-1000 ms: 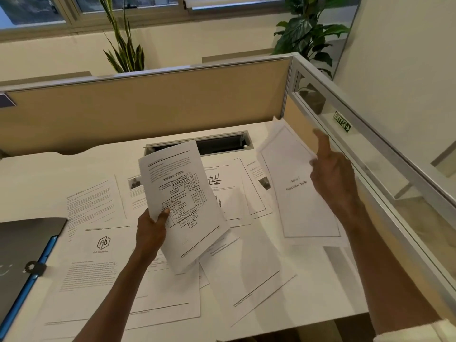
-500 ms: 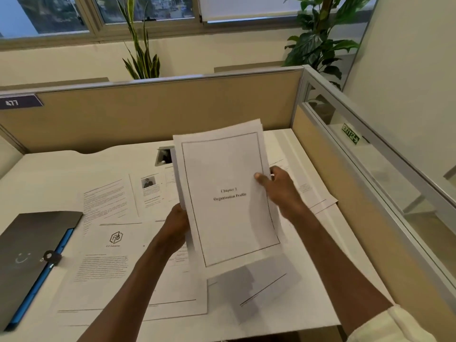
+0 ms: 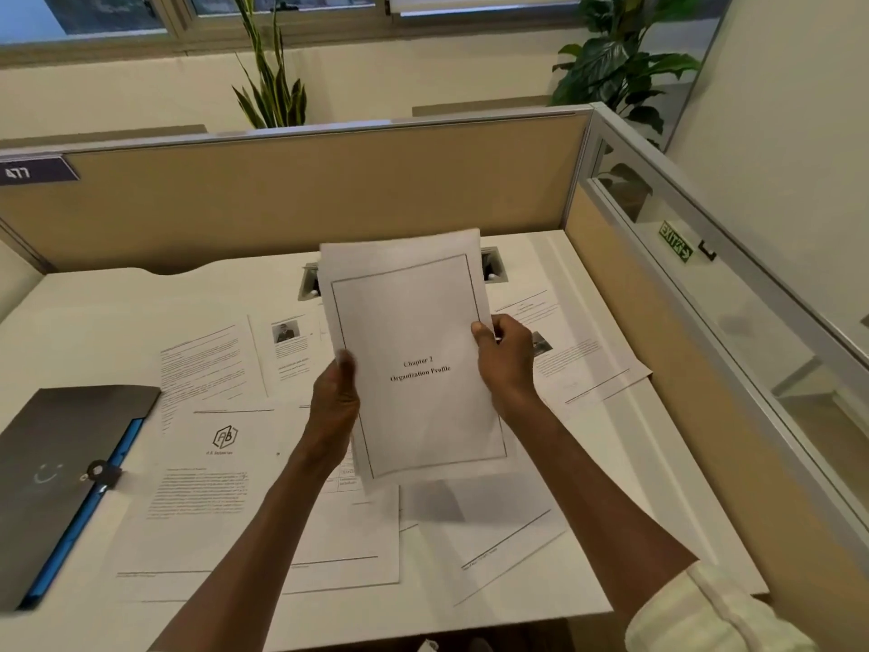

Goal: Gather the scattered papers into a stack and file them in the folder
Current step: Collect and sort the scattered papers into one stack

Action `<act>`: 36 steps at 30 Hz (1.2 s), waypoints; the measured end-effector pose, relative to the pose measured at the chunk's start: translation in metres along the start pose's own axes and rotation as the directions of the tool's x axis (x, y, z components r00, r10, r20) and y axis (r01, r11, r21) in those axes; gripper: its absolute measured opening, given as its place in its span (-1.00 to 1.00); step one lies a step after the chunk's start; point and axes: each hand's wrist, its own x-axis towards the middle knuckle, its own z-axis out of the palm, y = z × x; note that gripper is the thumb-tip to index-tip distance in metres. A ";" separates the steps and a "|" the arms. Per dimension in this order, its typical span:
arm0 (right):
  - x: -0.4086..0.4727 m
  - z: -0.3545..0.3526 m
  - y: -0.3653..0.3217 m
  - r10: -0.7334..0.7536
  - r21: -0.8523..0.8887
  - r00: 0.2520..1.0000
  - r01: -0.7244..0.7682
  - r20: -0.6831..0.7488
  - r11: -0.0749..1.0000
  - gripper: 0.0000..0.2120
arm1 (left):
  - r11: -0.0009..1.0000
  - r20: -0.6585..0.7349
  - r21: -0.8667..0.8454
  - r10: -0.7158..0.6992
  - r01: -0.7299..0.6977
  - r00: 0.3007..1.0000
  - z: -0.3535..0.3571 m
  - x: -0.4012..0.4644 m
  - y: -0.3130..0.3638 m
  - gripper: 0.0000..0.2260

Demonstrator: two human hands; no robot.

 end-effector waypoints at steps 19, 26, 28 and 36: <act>0.008 0.011 0.076 -0.005 -0.223 0.947 0.081 0.322 0.971 -0.73 | 0.942 -0.192 0.334 0.044 0.023 0.980 -0.014 0.022 -0.041 -0.76; 0.065 -0.007 0.116 0.136 -0.607 0.987 -0.055 0.087 0.793 -0.51 | 0.919 -0.257 0.393 0.130 -0.019 0.958 -0.018 0.038 -0.032 -0.61; 0.078 -0.008 0.125 0.250 -0.724 0.968 -0.153 0.028 0.673 -0.21 | 0.923 -0.290 0.384 0.118 0.003 0.950 -0.024 0.040 -0.032 -0.63; 0.098 0.019 0.130 0.242 -0.896 0.968 -0.170 -0.072 0.411 0.16 | 0.933 -0.355 0.348 0.040 0.093 0.934 -0.048 0.047 -0.041 -0.76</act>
